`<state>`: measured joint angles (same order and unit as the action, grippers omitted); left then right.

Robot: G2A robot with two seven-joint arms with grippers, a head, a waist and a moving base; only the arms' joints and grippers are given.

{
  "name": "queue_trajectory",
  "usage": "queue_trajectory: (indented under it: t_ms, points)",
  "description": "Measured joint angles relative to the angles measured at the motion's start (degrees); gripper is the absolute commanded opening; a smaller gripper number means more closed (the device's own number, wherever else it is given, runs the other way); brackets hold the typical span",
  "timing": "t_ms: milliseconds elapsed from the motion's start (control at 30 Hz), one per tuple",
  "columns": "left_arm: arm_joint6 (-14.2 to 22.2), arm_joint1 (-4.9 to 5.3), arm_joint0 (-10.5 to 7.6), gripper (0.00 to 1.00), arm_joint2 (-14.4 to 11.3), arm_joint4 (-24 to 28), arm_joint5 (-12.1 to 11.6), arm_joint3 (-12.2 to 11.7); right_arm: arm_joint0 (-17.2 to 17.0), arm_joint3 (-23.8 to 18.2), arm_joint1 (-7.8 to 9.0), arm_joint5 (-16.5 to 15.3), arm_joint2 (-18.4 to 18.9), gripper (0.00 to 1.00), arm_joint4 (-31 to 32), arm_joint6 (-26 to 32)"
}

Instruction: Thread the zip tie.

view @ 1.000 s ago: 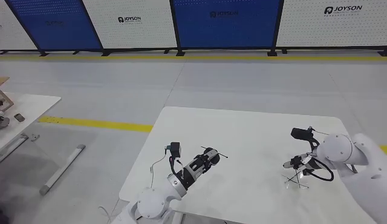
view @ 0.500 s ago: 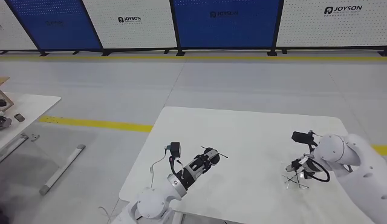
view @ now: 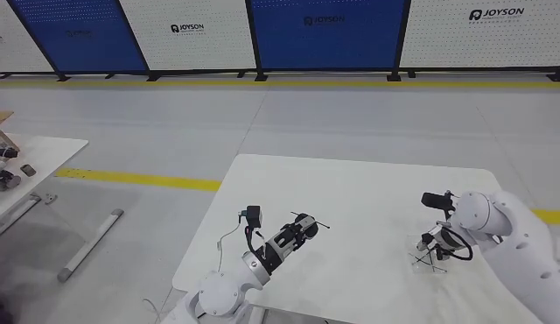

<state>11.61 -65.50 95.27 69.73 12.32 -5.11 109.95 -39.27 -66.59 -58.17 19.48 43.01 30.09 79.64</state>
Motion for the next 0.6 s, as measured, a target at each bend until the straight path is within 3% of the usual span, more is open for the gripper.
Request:
queue_trajectory:
  t_ms: [100,400,500,600]
  points:
    - [0.00,0.00,0.00,0.00,0.00,0.00,0.00,0.00,0.42,0.95,-0.43,0.00,-0.21,0.22,0.02,0.00]
    - [0.00,0.00,0.00,0.00,0.00,0.00,0.00,0.00,0.97,2.52,-1.19,0.00,-0.94,0.19,0.86,0.00]
    - [0.00,0.00,0.00,0.00,0.00,0.00,0.00,0.00,1.35,3.20,-1.50,0.00,-1.26,0.01,0.98,0.00]
    - [0.00,0.00,0.00,0.00,0.00,0.00,0.00,0.00,1.64,3.60,-1.77,0.00,-1.43,0.00,0.99,0.00]
